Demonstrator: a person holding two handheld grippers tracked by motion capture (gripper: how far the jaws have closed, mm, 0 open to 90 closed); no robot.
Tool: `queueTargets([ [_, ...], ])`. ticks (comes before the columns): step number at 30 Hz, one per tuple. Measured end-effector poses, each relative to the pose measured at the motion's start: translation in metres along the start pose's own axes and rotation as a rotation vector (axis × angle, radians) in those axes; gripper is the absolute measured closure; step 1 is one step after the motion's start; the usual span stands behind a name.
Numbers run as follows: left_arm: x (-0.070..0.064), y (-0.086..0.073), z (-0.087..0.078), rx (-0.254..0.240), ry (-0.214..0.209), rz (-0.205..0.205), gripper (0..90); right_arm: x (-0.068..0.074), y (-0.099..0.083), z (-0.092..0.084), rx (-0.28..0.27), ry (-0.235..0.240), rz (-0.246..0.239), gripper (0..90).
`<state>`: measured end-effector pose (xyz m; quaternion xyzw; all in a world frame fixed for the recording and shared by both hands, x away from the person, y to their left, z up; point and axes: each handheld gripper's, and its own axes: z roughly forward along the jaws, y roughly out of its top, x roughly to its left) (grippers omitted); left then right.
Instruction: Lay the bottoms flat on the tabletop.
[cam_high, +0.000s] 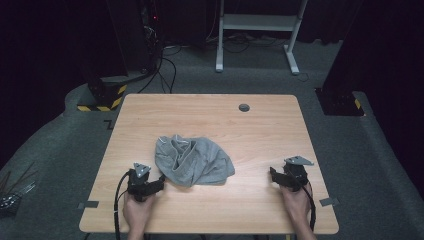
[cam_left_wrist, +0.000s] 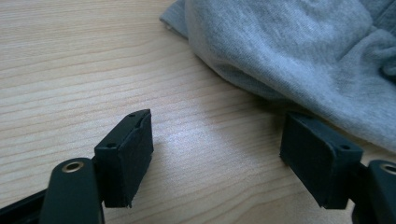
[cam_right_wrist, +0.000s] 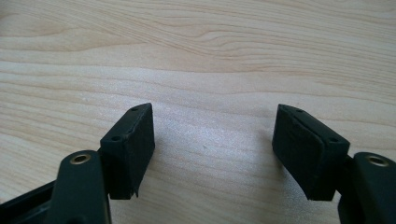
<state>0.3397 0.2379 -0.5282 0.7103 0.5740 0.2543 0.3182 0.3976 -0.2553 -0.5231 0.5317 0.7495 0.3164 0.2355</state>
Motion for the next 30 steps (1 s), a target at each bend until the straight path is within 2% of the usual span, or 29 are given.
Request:
queueTargets([
  [10, 0.0002, 0.0001, 0.0000, 0.002, -0.004, 0.007, 25.4, -0.0021, 0.0006, 0.0015, 0.008, -0.010, 0.008, 21.6],
  [17, -0.0001, 0.0002, 0.0001, 0.001, -0.005, 0.007, 25.1, -0.0019, 0.0007, 0.0016, 0.011, -0.012, 0.010, 20.7],
  [22, -0.0019, 0.0013, 0.0019, 0.010, -0.015, 0.016, 19.4, -0.0019, 0.0007, 0.0016, 0.011, -0.012, 0.010, 20.6],
  [30, 0.0002, 0.0004, 0.0008, 0.006, -0.039, 0.029, 20.0, -0.0020, 0.0008, 0.0016, 0.010, -0.013, 0.010, 20.8],
])
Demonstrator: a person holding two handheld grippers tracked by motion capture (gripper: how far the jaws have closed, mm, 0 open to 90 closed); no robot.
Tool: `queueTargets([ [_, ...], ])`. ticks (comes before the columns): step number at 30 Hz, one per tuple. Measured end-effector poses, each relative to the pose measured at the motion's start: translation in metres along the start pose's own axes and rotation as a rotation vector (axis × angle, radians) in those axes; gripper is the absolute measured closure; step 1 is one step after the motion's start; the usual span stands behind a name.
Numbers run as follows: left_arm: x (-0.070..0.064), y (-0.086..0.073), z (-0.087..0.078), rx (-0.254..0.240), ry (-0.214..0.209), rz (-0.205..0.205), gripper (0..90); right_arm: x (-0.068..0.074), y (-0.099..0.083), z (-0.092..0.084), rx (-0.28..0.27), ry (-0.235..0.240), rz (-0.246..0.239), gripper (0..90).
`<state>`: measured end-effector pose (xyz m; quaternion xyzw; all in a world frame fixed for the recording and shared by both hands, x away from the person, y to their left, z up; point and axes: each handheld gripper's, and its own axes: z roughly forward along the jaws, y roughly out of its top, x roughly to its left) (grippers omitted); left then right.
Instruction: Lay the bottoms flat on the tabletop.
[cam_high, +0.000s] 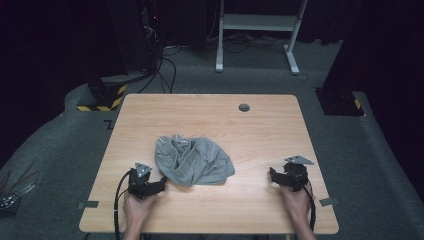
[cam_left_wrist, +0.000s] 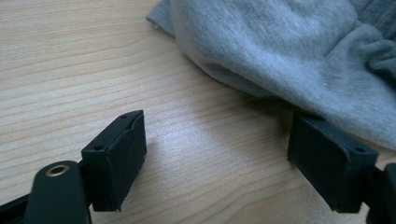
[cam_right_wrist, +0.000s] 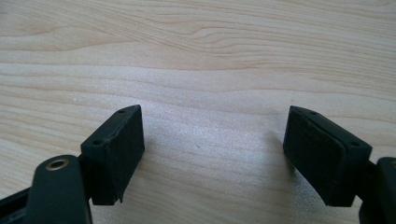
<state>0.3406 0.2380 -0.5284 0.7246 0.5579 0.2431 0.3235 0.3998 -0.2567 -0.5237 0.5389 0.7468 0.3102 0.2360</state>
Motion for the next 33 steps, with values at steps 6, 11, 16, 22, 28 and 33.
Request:
queueTargets([
  [6, 0.001, 0.000, -0.002, 0.004, -0.019, -0.008, 20.5, 0.000, 0.000, 0.000, 0.000, 0.000, 0.000, 20.9],
  [11, -0.002, -0.002, -0.004, -0.006, -0.035, -0.002, 20.0, 0.000, 0.000, 0.000, 0.000, 0.000, 0.002, 20.9],
  [16, -0.006, -0.004, -0.007, 0.004, -0.042, 0.019, 19.2, 0.000, 0.000, 0.000, 0.000, 0.000, -0.001, 20.9],
  [22, -0.008, -0.005, -0.012, -0.005, -0.060, 0.026, 19.1, 0.000, 0.000, 0.000, -0.001, 0.001, -0.004, 20.9],
  [28, -0.012, -0.008, -0.017, -0.017, -0.088, 0.019, 18.4, 0.000, 0.000, 0.000, 0.000, 0.001, -0.003, 20.9],
  [33, -0.015, -0.008, -0.021, -0.025, -0.103, 0.020, 17.8, 0.000, 0.000, 0.000, 0.000, 0.002, -0.003, 20.9],
])
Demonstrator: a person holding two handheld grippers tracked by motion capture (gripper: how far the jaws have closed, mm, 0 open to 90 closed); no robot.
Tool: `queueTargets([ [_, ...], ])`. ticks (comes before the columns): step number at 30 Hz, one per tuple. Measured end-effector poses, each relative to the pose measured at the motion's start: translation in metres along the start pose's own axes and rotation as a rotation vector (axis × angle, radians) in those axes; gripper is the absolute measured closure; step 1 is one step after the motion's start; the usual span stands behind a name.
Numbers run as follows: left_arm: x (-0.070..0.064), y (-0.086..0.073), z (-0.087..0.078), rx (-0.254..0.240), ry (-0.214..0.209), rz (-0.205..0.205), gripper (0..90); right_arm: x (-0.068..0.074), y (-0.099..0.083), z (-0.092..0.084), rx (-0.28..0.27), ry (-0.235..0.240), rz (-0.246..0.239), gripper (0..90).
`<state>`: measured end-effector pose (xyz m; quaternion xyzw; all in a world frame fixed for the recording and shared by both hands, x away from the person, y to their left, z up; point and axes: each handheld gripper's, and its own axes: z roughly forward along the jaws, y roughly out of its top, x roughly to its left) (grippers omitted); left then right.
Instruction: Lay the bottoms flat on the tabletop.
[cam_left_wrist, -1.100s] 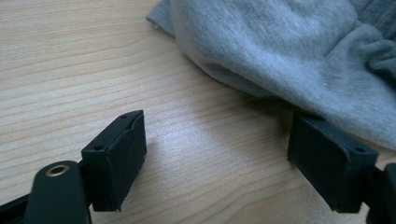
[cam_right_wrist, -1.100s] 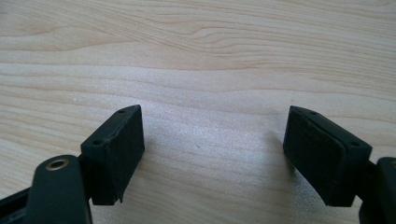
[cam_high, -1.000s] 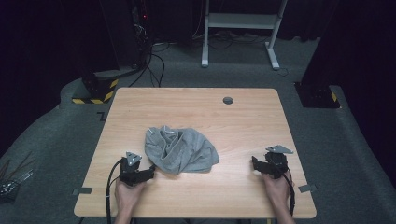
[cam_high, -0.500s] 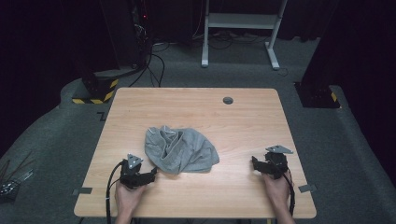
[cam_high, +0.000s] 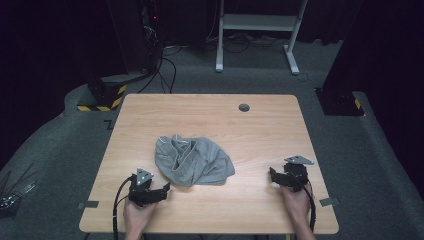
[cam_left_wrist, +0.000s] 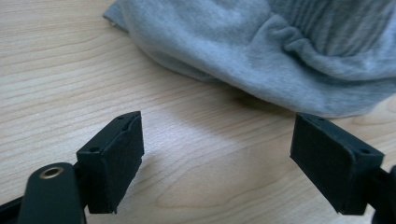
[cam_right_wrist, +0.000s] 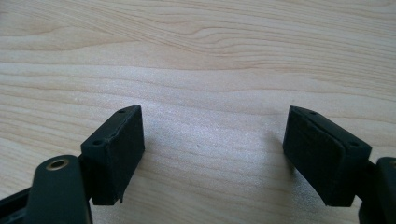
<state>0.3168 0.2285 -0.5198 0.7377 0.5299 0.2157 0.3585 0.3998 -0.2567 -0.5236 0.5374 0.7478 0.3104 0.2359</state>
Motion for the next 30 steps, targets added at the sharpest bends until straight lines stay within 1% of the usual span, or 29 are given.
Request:
queueTargets([
  [1, -0.001, 0.001, 0.000, 0.002, -0.006, 0.005, 17.8, 0.000, 0.000, 0.000, 0.000, 0.000, 0.000, 20.9],
  [2, -0.002, 0.001, 0.000, 0.002, -0.014, -0.002, 17.6, 0.000, 0.000, 0.000, 0.000, 0.000, 0.000, 20.9],
  [3, -0.004, 0.001, 0.000, 0.003, -0.016, 0.006, 17.3, 0.000, 0.000, 0.000, 0.000, 0.000, -0.001, 20.9],
  [5, -0.007, 0.002, -0.001, -0.006, -0.021, 0.014, 17.1, 0.000, 0.000, 0.000, 0.000, 0.000, 0.000, 20.9],
  [7, -0.011, 0.002, -0.002, -0.014, -0.032, 0.013, 17.0, 0.000, 0.000, 0.000, 0.000, 0.000, 0.000, 20.9],
  [9, -0.011, 0.002, -0.003, -0.012, -0.034, 0.019, 16.7, 0.000, 0.000, 0.000, 0.000, 0.000, 0.000, 20.9],
  [10, -0.013, 0.003, -0.003, -0.019, -0.044, 0.018, 16.7, 0.000, 0.000, 0.000, 0.000, 0.000, 0.000, 20.9],
  [13, -0.019, 0.007, -0.003, -0.011, -0.065, 0.028, 15.4, 0.000, 0.000, 0.000, 0.000, 0.000, 0.000, 20.9],
  [18, -0.025, 0.012, 0.001, -0.017, -0.076, 0.025, 15.2, 0.000, 0.000, 0.000, 0.000, 0.000, 0.000, 20.9],
  [20, -0.027, 0.014, 0.003, -0.014, -0.073, 0.040, 15.2, 0.000, 0.000, 0.000, 0.000, 0.000, 0.000, 20.9],
  [23, -0.031, 0.018, 0.003, -0.014, -0.081, 0.046, 14.6, 0.000, 0.000, 0.000, 0.000, 0.000, 0.000, 20.9],
  [27, -0.034, 0.025, 0.003, -0.041, -0.088, 0.048, 13.0, 0.000, 0.000, 0.000, 0.000, 0.000, -0.002, 20.9],
  [28, -0.035, 0.027, 0.004, -0.039, -0.089, 0.044, 12.5, 0.000, 0.000, 0.000, 0.000, 0.000, 0.000, 21.0],
  [30, -0.036, 0.031, 0.008, -0.029, -0.089, 0.048, 11.1, 0.000, 0.000, 0.000, 0.000, 0.000, 0.000, 20.9],
])
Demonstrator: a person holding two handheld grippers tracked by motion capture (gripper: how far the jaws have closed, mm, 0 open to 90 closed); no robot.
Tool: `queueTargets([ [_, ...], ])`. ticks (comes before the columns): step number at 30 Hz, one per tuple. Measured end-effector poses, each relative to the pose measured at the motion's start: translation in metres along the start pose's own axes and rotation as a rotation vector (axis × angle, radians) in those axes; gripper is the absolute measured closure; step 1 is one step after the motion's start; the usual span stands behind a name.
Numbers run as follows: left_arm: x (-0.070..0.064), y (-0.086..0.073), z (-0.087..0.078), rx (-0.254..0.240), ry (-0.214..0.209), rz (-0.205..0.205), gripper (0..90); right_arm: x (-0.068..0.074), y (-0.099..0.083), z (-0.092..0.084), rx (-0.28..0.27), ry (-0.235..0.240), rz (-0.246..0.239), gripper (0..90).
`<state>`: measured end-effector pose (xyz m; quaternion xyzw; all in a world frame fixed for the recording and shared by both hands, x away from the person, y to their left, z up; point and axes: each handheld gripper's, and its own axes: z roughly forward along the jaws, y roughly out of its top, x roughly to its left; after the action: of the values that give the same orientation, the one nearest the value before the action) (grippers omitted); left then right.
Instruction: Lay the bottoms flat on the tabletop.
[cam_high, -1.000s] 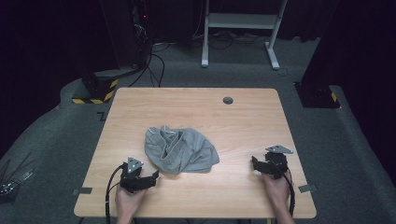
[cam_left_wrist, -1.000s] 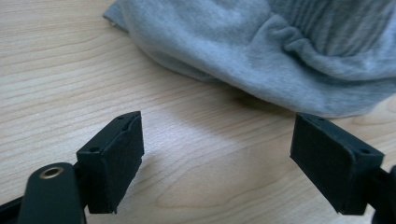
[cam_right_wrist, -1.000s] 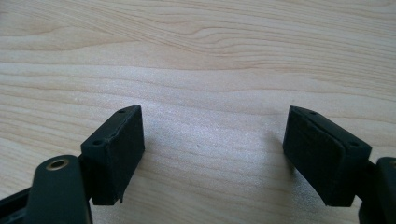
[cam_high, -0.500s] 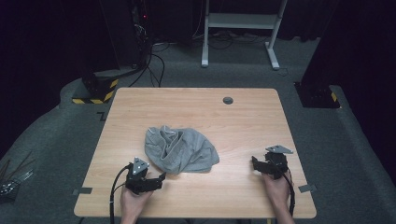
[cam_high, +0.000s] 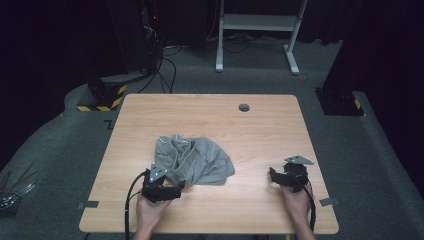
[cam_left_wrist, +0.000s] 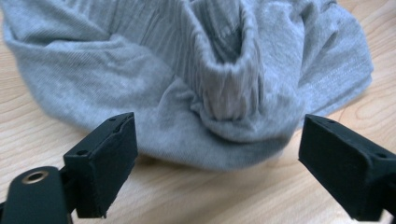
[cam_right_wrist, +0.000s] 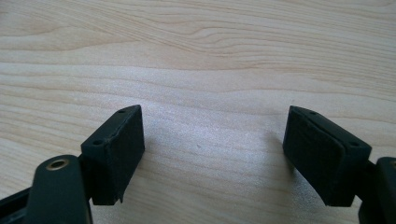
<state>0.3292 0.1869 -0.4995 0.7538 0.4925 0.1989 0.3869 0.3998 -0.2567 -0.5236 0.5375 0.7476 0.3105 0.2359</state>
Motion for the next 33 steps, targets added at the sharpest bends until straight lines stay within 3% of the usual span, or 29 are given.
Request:
queueTargets([
  [7, -0.004, 0.011, 0.010, 0.012, 0.016, 0.033, 9.3, 0.000, 0.000, 0.000, 0.001, 0.000, -0.002, 21.0],
  [11, -0.007, 0.018, 0.018, 0.027, 0.031, 0.034, 8.6, 0.000, 0.000, 0.000, 0.000, 0.000, 0.000, 21.0],
  [14, -0.005, 0.020, 0.026, 0.066, 0.048, 0.026, 8.9, 0.000, 0.000, 0.000, 0.000, 0.000, -0.001, 21.0],
  [22, -0.003, 0.018, 0.039, 0.101, 0.067, 0.018, 10.1, 0.000, 0.000, 0.000, 0.000, 0.000, 0.000, 21.0],
  [27, -0.001, 0.017, 0.043, 0.126, 0.059, 0.004, 21.1, 0.000, 0.000, 0.000, 0.000, 0.000, -0.001, 21.0],
  [29, -0.002, 0.015, 0.042, 0.106, 0.068, 0.034, 33.1, 0.000, 0.000, 0.000, 0.000, 0.000, 0.000, 21.0],
  [31, -0.002, 0.015, 0.041, 0.103, 0.060, 0.037, 44.0, 0.000, 0.000, 0.000, 0.000, 0.000, 0.000, 21.0],
  [32, -0.003, 0.015, 0.040, 0.094, 0.063, 0.054, 44.0, 0.000, 0.000, 0.000, 0.000, 0.000, 0.000, 21.0],
  [33, -0.004, 0.015, 0.039, 0.091, 0.064, 0.062, 52.3, 0.000, 0.000, 0.000, 0.000, 0.000, 0.000, 21.1],
])
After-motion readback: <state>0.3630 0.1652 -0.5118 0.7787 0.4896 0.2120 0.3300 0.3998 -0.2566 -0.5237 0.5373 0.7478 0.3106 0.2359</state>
